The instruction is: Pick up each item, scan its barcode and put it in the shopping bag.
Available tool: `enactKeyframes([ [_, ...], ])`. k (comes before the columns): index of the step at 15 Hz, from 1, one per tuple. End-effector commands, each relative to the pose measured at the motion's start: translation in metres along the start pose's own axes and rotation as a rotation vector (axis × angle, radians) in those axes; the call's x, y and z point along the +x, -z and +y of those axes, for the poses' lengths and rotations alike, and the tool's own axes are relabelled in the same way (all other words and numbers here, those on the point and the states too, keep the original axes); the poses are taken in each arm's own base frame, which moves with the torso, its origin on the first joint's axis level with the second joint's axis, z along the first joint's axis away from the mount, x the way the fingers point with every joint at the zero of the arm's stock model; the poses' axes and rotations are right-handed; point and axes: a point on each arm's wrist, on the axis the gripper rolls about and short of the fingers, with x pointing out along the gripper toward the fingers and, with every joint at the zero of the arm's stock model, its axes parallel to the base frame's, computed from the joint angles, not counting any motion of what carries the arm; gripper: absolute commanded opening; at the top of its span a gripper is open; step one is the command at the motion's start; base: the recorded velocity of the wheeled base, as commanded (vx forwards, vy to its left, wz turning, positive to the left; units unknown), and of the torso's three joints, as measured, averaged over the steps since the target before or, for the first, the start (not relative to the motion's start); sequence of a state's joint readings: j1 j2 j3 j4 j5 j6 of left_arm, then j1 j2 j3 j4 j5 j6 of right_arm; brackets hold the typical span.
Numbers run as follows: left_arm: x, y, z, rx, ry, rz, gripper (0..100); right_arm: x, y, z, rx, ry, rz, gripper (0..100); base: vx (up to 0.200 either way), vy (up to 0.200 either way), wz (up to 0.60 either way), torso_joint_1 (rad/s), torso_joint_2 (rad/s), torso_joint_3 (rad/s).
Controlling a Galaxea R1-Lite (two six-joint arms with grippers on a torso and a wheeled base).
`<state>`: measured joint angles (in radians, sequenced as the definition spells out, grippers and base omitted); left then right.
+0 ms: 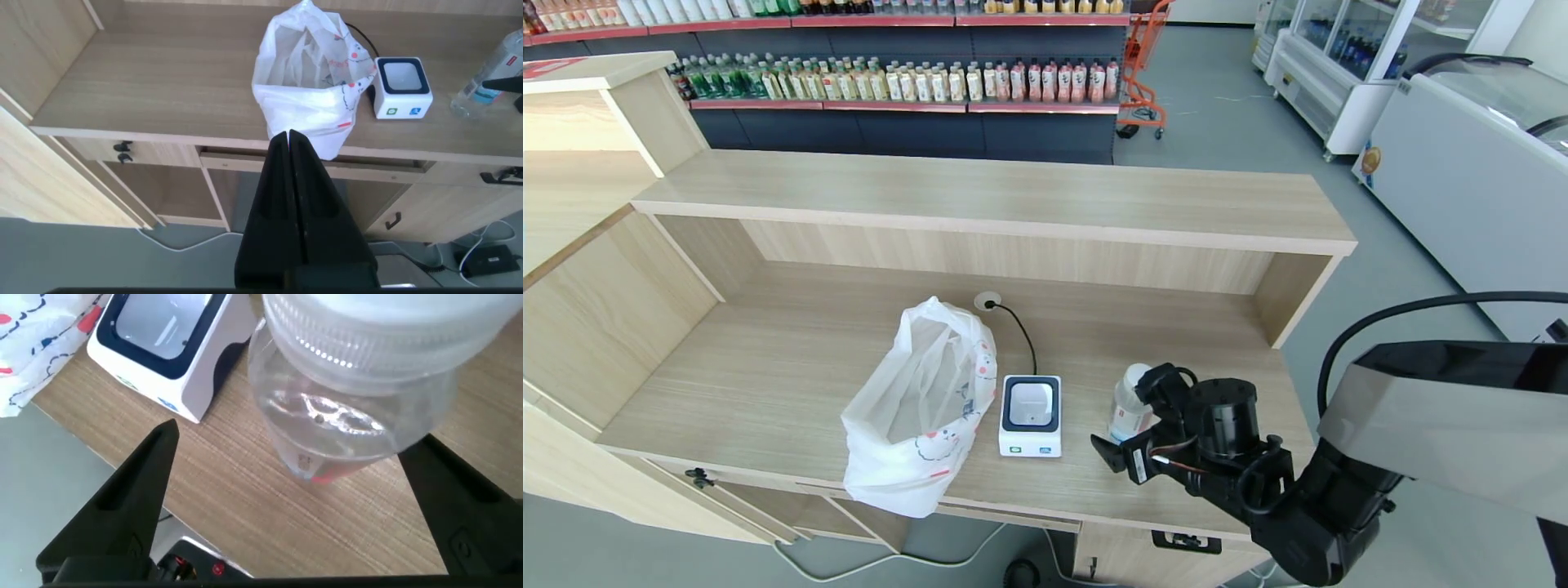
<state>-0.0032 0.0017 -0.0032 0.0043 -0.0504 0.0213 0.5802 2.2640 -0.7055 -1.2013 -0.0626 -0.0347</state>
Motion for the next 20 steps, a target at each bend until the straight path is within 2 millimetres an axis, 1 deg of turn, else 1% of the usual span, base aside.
enactKeyframes([
  [1,0.0,0.0,0.0,0.0,0.0,0.0,0,0.013,0.01,0.002,-0.005,-0.004,0.005,100,0.0,0.0,0.0,0.0,0.0,0.0],
  [2,0.0,0.0,0.0,0.0,0.0,0.0,0,0.016,0.011,0.002,-0.006,-0.004,-0.002,100,0.0,0.0,0.0,0.0,0.0,0.0],
  [3,0.0,0.0,0.0,0.0,0.0,0.0,0,0.022,0.012,0.003,-0.007,-0.003,-0.009,100,0.0,0.0,0.0,0.0,0.0,0.0],
  [5,0.0,0.0,0.0,0.0,0.0,0.0,0,0.028,0.011,0.003,-0.006,-0.003,-0.02,100,0.0,0.0,0.0,0.0,0.0,0.0],
  [9,0.0,0.0,0.0,0.0,0.0,0.0,0,0.036,0.004,0.002,-0.003,0.0,-0.055,100,0.0,0.0,0.0,0.0,0.0,0.0],
  [10,0.0,0.0,0.0,0.0,0.0,0.0,0,0.038,0.003,0.002,-0.001,0.0,-0.063,0,0.0,0.0,0.0,0.0,0.0,0.0],
  [14,0.0,0.0,0.0,0.0,0.0,0.0,0,0.042,0.002,0.0,0.001,0.002,-0.078,0,0.0,0.0,0.0,0.0,0.0,0.0],
  [20,0.0,0.0,0.0,0.0,0.0,0.0,0,0.041,0.004,0.001,0.006,0.002,-0.085,0,0.0,0.0,0.0,0.0,0.0,0.0],
])
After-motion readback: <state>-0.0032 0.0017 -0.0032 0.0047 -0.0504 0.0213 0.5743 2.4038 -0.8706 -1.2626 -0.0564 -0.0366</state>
